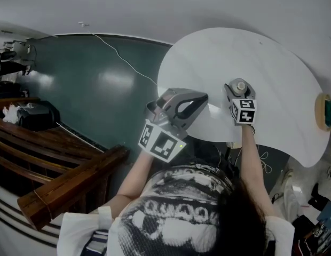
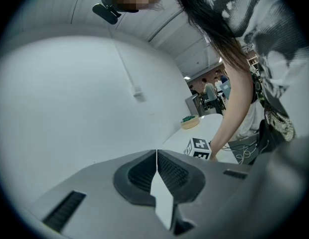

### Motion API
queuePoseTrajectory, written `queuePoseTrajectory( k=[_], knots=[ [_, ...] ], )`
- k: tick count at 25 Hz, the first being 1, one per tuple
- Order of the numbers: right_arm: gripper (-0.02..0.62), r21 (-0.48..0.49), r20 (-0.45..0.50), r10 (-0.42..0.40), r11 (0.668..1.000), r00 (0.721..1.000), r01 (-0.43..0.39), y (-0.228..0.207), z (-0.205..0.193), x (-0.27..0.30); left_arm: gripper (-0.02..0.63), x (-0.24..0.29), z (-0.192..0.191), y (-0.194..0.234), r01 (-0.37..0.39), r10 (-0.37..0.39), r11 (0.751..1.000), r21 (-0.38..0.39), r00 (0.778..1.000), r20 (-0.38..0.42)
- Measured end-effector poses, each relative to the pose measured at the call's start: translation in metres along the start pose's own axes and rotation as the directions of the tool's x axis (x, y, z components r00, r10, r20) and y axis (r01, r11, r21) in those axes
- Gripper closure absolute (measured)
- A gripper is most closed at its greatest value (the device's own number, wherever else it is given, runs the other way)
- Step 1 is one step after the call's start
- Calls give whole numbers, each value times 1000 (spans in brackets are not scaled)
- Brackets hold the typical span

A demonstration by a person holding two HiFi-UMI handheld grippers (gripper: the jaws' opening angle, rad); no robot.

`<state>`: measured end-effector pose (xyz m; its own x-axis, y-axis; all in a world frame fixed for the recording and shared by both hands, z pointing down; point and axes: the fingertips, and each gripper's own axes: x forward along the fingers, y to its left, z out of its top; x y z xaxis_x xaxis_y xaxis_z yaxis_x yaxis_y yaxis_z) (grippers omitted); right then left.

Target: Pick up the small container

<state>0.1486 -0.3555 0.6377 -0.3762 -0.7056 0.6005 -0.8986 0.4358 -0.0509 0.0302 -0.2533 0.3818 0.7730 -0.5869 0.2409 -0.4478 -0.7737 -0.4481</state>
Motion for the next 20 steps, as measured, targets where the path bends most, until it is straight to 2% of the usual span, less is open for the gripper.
queuePoseTrajectory(
  k=[11, 20],
  knots=[
    [259, -38, 148, 43, 999, 988, -38, 11, 68, -53, 600, 5, 4, -9, 48, -48, 999, 7, 998, 36],
    [259, -46, 223, 52, 998, 973, -43, 27, 95, -111, 600, 7, 10, -19, 84, -85, 996, 14, 994, 64]
  ],
)
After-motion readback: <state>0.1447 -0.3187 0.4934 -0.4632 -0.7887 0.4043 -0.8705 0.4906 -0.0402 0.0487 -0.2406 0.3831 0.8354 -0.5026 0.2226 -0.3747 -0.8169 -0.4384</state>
